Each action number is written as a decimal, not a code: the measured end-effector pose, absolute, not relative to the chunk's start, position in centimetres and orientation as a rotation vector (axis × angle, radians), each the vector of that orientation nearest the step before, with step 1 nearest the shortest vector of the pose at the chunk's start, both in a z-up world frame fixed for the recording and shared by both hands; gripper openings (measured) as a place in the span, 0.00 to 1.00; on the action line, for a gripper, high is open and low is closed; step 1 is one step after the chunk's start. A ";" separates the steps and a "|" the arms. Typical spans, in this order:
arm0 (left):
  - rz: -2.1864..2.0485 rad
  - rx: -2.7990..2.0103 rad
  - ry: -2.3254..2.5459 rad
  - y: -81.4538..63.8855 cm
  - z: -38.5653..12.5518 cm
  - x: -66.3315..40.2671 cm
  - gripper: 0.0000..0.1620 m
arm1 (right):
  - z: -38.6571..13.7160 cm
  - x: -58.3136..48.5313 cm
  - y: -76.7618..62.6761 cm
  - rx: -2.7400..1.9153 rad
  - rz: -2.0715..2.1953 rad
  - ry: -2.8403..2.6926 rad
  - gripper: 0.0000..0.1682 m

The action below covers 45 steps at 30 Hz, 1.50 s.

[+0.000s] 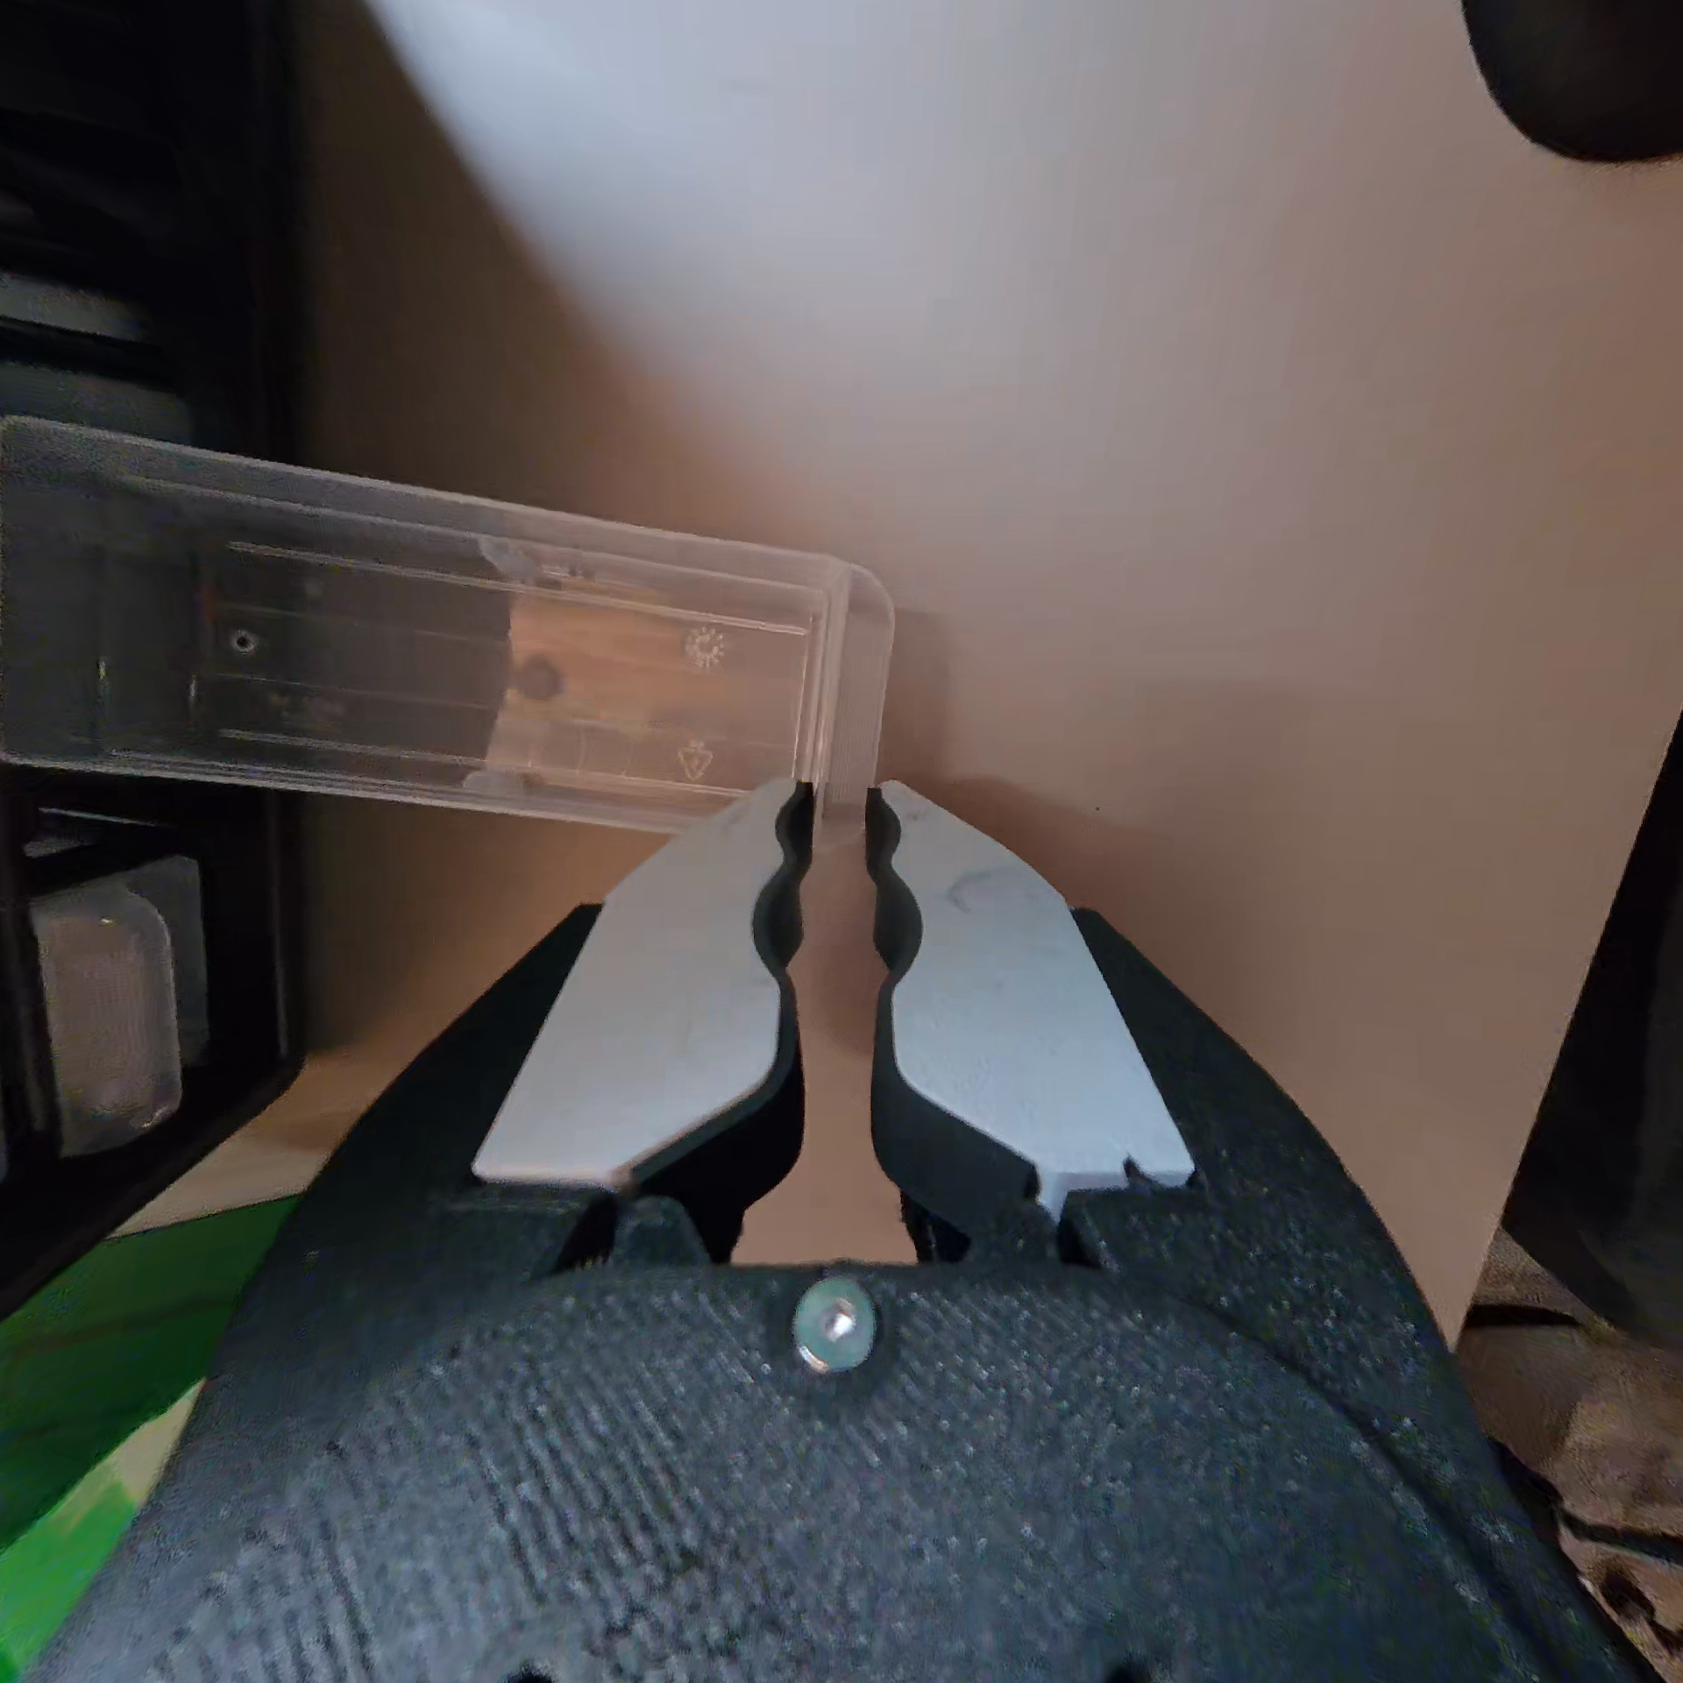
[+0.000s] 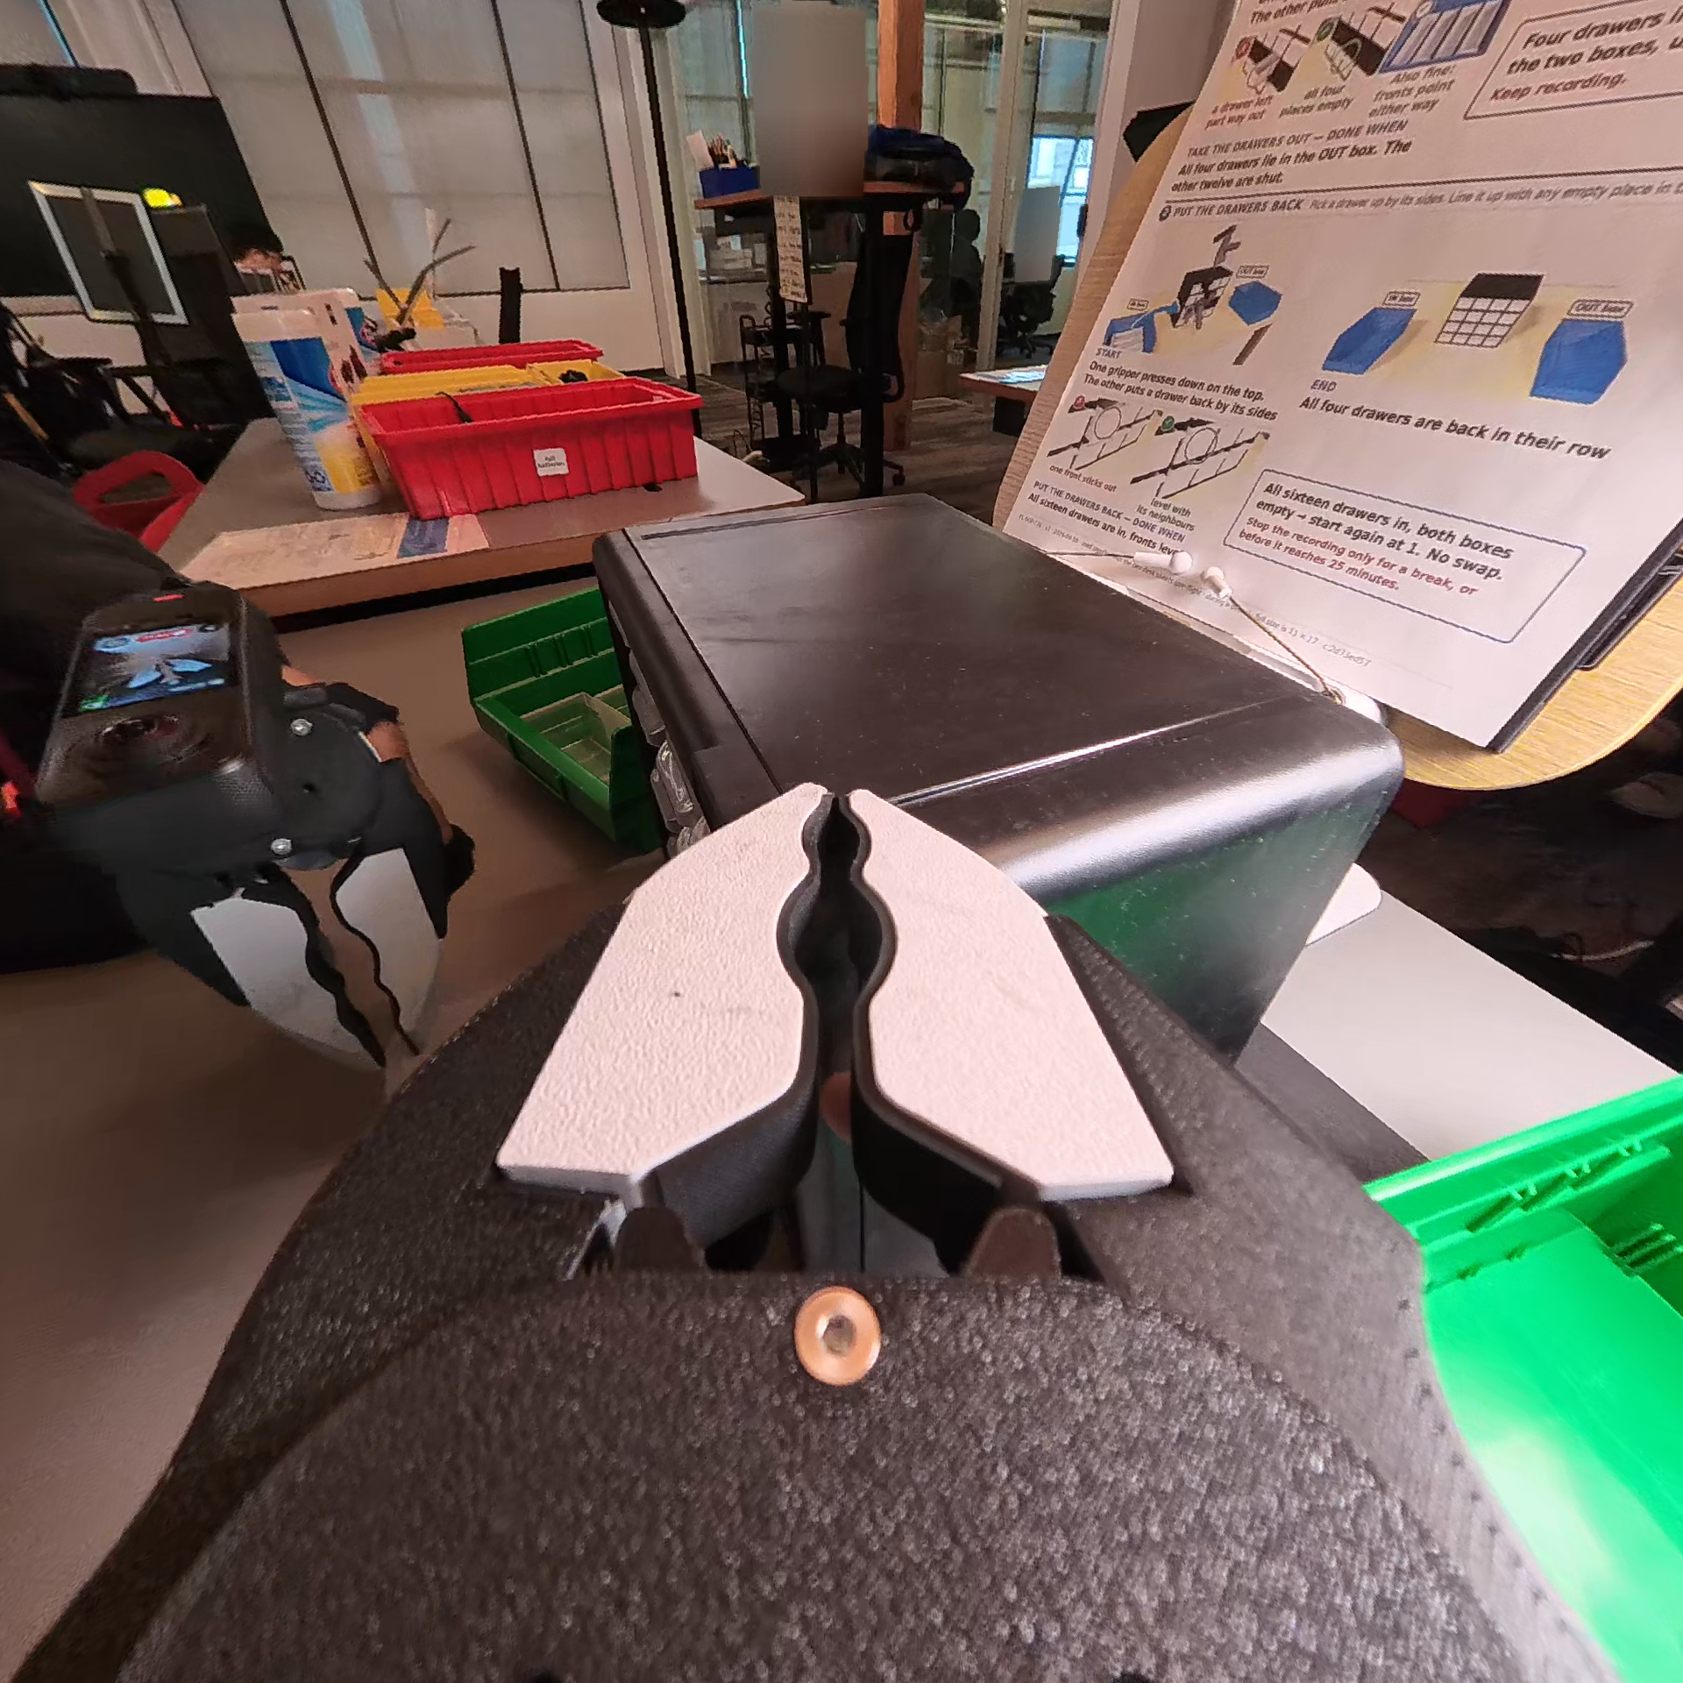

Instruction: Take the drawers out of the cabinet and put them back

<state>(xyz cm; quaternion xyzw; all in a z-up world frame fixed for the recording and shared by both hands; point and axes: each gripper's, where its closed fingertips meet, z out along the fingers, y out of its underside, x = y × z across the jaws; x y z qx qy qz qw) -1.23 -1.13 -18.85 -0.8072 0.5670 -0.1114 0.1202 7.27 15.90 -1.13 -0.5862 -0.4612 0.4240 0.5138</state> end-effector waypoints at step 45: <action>-0.899 -2.498 1.499 -1.1 -15.0 -4.2 0.05 | -1.1 7.5 15.8 -1.396 1.084 -1.092 0.00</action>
